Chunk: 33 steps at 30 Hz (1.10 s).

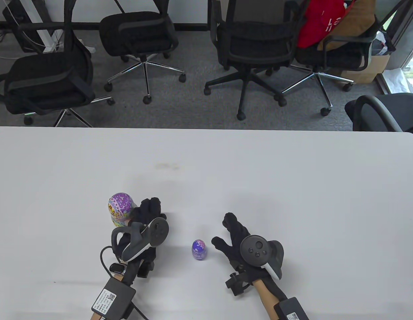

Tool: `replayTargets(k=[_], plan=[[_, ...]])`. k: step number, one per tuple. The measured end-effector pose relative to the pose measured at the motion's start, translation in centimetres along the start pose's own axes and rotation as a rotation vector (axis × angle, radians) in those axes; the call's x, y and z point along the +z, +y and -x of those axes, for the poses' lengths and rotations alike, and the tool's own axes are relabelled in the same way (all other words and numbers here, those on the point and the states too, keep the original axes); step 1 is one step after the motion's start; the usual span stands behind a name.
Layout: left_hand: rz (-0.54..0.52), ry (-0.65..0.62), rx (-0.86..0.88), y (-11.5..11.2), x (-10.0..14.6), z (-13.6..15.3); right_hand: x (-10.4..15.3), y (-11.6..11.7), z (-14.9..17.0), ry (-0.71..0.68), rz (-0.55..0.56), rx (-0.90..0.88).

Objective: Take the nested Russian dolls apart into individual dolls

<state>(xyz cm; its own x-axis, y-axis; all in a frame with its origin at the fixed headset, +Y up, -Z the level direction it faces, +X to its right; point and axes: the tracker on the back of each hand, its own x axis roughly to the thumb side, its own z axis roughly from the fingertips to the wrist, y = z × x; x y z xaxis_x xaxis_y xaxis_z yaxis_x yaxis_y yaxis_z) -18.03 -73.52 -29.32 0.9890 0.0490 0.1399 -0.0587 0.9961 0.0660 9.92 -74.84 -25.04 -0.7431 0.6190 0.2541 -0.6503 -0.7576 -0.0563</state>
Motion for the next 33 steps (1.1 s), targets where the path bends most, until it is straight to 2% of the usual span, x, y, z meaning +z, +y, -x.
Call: replayTargets(k=[7,13,19,23,26,33], plan=[[-0.014,0.002,0.018,0.3,0.1,0.0,0.0,0.1,0.0,0.003,-0.007,-0.004],[-0.098,-0.011,0.063,2.9,0.8,-0.5,0.0,0.0,0.1,0.008,-0.006,-0.006],[-0.123,-0.123,0.106,4.8,1.8,-2.8,-0.1,-0.1,0.2,0.013,-0.002,0.000],[-0.053,-0.205,0.179,4.5,2.3,-4.8,-0.1,0.0,0.2,0.013,-0.004,0.002],[0.042,-0.260,0.259,3.8,2.5,-6.1,-0.1,0.0,0.3,0.012,-0.006,0.005],[0.239,-0.348,0.331,1.1,2.6,-8.1,-0.1,0.0,0.3,0.015,-0.012,0.009]])
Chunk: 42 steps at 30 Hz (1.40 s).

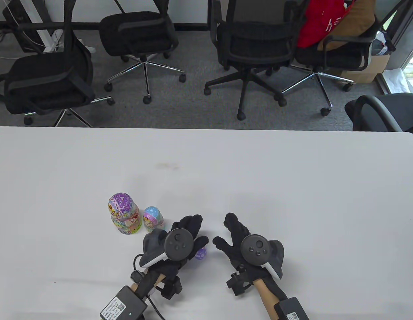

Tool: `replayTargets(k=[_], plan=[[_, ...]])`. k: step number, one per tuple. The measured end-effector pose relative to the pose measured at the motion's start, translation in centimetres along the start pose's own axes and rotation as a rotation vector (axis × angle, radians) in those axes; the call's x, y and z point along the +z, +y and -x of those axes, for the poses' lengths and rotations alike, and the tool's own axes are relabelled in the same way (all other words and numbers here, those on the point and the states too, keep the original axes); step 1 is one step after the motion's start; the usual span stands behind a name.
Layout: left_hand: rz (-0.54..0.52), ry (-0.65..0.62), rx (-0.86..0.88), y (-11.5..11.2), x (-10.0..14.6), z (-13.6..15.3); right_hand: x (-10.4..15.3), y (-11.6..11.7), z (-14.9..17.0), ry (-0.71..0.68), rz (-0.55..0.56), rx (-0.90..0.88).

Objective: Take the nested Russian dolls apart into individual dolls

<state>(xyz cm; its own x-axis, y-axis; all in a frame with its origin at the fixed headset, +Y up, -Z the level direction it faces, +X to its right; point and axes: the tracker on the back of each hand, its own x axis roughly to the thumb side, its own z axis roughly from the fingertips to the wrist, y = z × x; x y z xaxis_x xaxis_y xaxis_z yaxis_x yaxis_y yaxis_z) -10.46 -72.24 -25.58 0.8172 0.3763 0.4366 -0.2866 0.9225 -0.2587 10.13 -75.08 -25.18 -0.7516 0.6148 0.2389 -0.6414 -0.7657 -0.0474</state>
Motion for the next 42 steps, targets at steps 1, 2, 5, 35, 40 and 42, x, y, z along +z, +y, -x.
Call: replayTargets(k=[1,2,5,35,40,42], plan=[[0.026,-0.004,-0.003,-0.4,-0.1,-0.1,0.0,0.0,0.0,0.000,-0.002,0.001],[0.055,-0.009,-0.008,-0.9,-0.3,-0.2,0.0,0.0,0.0,0.001,-0.003,0.003],[0.107,-0.016,-0.030,-1.9,-0.6,-0.4,0.0,0.0,0.0,-0.001,-0.005,0.003],[-0.059,-0.029,0.079,-0.4,-0.2,0.8,-0.1,1.6,-0.6,-0.070,-0.230,0.004],[-0.083,-0.072,0.206,0.5,0.1,0.6,0.1,2.3,-1.3,-0.113,-0.280,-0.035],[-0.085,-0.088,0.263,0.5,0.1,0.5,0.2,2.4,-1.6,-0.127,-0.265,-0.051]])
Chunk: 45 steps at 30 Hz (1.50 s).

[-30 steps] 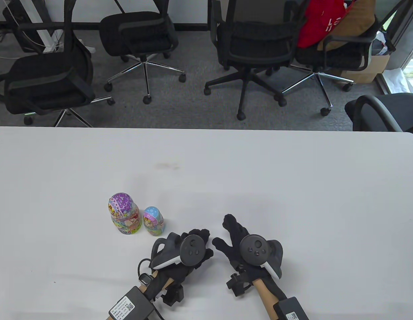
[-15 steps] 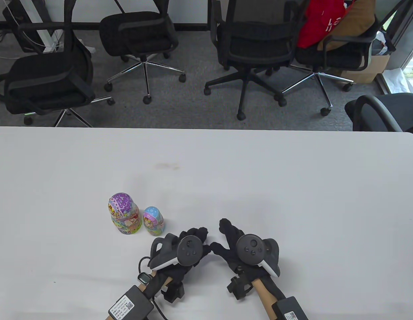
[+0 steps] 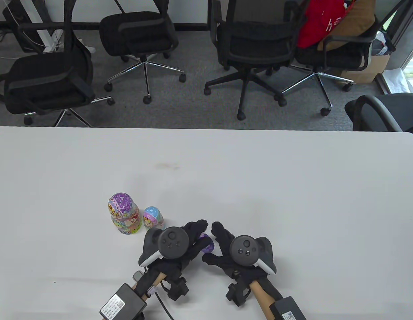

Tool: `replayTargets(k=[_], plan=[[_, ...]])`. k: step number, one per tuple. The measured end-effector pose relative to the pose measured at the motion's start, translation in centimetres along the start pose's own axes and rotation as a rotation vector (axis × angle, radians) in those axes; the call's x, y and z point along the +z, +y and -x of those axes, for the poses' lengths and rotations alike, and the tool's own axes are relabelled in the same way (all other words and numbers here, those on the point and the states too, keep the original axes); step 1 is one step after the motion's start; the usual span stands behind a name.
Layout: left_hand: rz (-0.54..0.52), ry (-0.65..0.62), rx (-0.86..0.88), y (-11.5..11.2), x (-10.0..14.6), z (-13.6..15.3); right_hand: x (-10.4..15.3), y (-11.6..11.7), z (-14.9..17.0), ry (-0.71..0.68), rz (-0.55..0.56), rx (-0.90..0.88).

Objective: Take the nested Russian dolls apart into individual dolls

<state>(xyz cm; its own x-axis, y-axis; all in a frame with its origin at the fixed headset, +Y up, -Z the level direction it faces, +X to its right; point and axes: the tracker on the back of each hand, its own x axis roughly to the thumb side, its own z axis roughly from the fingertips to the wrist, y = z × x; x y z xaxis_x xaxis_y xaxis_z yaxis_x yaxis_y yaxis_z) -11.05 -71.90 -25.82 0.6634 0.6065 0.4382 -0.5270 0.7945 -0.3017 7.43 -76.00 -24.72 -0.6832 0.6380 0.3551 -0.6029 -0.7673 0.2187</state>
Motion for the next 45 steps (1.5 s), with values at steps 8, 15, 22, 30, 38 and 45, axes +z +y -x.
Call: replayTargets(k=[8,15,22,30,38,45], plan=[[0.003,-0.003,0.077,-0.1,0.1,-0.1,0.4,-0.1,-0.8,-0.038,0.156,0.061],[-0.021,-0.013,-0.013,-0.3,0.2,-0.3,0.6,0.1,-2.7,-0.061,0.265,0.249],[-0.063,0.032,-0.023,-0.3,0.3,-0.2,0.6,0.6,-3.5,-0.059,0.314,0.360],[-0.136,0.125,0.150,-0.1,0.4,1.4,0.4,0.7,-3.9,-0.074,0.379,0.458],[-0.220,0.063,0.091,0.9,0.9,0.1,0.6,-0.2,-2.7,-0.044,0.360,0.345],[-0.315,0.039,0.121,2.7,1.4,0.0,0.6,-0.9,-1.3,0.008,0.359,0.223]])
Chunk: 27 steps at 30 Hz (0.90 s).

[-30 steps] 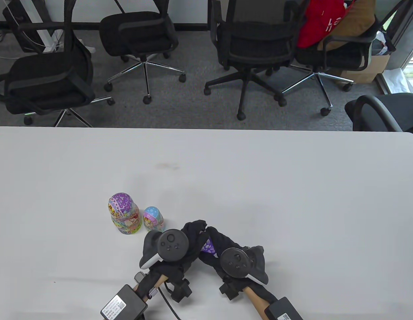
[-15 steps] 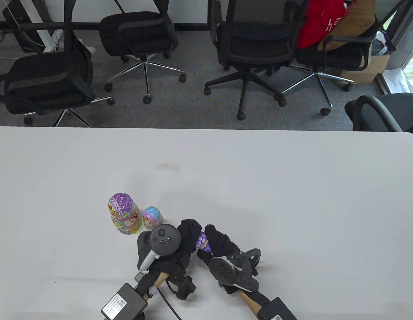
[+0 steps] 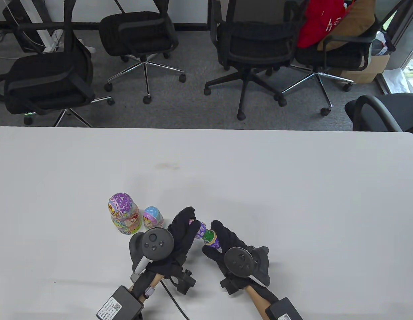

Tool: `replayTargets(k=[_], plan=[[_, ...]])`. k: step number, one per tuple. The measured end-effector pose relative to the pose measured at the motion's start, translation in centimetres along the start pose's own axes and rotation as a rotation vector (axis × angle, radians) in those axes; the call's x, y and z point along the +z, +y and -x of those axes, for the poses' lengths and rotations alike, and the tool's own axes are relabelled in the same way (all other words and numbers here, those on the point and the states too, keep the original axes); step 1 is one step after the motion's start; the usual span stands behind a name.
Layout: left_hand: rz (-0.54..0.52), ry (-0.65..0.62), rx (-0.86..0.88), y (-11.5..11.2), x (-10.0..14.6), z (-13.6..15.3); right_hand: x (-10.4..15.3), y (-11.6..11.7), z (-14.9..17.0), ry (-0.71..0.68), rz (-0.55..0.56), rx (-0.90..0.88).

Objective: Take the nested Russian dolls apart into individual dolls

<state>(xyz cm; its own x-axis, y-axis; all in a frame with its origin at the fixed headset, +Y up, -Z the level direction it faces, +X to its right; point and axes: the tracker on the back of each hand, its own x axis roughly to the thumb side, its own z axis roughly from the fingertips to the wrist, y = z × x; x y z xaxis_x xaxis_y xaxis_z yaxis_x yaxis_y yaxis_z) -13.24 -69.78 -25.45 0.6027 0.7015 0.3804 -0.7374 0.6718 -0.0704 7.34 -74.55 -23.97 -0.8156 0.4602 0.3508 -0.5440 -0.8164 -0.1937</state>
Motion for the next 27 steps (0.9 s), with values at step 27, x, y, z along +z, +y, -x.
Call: replayTargets(k=[27], plan=[[0.436,0.249,-0.675,-5.6,-0.7,5.1,0.0,0.0,1.2,0.064,-0.039,-0.066]])
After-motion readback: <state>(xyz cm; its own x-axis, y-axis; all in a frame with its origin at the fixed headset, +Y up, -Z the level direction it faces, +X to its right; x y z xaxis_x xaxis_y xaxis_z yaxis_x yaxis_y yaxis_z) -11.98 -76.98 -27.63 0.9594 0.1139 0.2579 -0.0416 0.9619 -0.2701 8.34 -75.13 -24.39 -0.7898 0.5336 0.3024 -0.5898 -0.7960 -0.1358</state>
